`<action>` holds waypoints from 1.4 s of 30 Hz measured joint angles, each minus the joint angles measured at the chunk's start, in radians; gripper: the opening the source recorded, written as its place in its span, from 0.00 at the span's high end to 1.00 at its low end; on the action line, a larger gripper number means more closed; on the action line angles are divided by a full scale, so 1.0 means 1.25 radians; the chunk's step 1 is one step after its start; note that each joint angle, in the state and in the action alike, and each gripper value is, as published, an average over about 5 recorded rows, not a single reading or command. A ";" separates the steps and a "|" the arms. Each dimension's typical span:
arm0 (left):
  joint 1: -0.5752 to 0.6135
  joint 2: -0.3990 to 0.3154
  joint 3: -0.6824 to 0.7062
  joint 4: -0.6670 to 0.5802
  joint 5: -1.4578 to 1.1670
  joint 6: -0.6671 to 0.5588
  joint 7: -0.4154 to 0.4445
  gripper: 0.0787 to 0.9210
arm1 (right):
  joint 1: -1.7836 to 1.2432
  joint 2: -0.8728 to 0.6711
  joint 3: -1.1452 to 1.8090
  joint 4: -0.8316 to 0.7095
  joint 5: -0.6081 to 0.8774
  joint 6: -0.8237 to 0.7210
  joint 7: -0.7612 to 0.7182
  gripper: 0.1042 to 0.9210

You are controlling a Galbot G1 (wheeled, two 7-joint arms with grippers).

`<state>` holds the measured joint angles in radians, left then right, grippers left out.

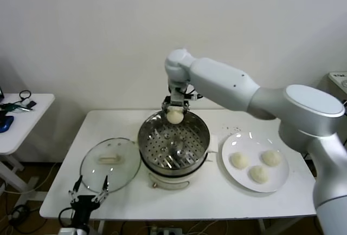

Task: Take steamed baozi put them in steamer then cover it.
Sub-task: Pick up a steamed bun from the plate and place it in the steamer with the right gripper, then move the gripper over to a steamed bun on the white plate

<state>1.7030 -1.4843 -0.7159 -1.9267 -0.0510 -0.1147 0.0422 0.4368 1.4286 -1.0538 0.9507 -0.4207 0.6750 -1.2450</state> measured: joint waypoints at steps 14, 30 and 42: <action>0.009 -0.002 -0.010 0.010 -0.003 -0.008 -0.003 0.12 | -0.070 0.027 0.002 0.000 -0.093 0.027 0.003 0.20; 0.010 -0.002 -0.015 0.012 -0.005 -0.016 0.000 0.12 | -0.059 0.015 0.001 0.017 -0.074 0.018 -0.022 0.12; 0.011 -0.002 -0.009 -0.001 0.000 -0.010 0.002 0.12 | 0.047 -0.099 -0.052 0.086 0.115 -0.047 -0.004 0.12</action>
<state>1.7165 -1.4865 -0.7272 -1.9277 -0.0505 -0.1268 0.0441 0.4954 1.3055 -1.1189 1.0580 -0.2770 0.6157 -1.2496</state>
